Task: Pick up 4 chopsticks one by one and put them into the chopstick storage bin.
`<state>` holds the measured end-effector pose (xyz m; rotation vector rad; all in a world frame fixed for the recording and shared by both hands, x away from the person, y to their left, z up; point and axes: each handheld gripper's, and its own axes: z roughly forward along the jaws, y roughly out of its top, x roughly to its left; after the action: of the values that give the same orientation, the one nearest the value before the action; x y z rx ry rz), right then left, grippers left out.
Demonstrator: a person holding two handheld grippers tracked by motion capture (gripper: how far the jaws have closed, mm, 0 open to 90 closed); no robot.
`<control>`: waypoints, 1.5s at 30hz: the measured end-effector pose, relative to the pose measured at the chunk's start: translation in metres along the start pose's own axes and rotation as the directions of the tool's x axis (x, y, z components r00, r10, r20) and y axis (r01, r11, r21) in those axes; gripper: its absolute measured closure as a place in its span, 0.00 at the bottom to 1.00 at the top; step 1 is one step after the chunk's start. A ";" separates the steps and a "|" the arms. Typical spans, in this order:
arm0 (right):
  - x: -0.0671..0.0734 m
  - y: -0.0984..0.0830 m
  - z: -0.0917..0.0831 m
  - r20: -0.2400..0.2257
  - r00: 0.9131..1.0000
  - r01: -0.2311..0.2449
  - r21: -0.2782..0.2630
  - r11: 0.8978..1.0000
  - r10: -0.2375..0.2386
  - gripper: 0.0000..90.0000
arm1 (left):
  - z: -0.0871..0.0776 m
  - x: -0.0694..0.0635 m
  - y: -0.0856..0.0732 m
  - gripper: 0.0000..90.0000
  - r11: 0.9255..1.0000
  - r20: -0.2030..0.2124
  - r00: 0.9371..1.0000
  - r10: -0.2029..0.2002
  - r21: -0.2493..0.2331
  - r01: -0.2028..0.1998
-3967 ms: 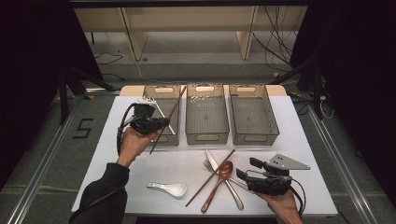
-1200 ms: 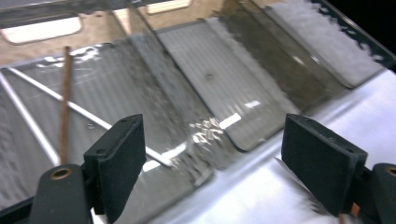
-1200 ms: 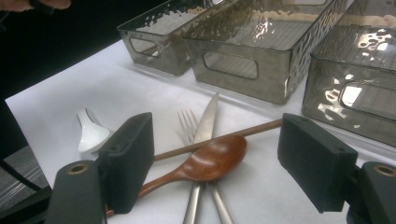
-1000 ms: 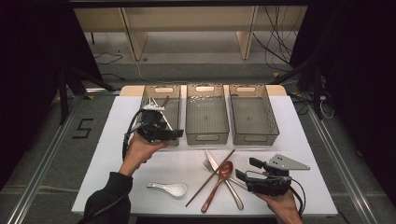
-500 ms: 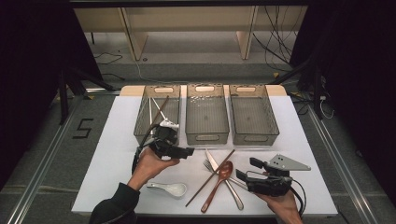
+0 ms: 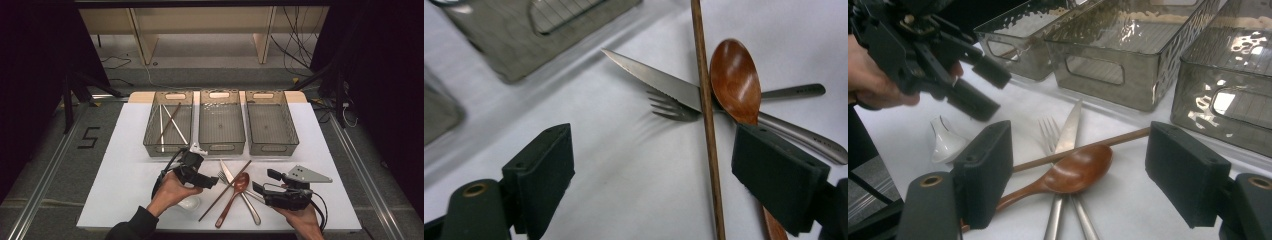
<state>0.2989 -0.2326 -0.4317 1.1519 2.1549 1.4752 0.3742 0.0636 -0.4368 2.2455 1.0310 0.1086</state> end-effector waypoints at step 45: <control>0.000 0.000 0.001 -0.005 1.000 0.007 0.005 1.000 -0.007 0.31 | 0.037 -0.035 -0.012 0.63 0.985 0.057 0.991 0.121 0.116 -0.127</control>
<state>0.2992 -0.2316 -0.4323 1.1423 2.1652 1.4711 0.3546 0.0255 -0.4667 2.4089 0.8919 0.0452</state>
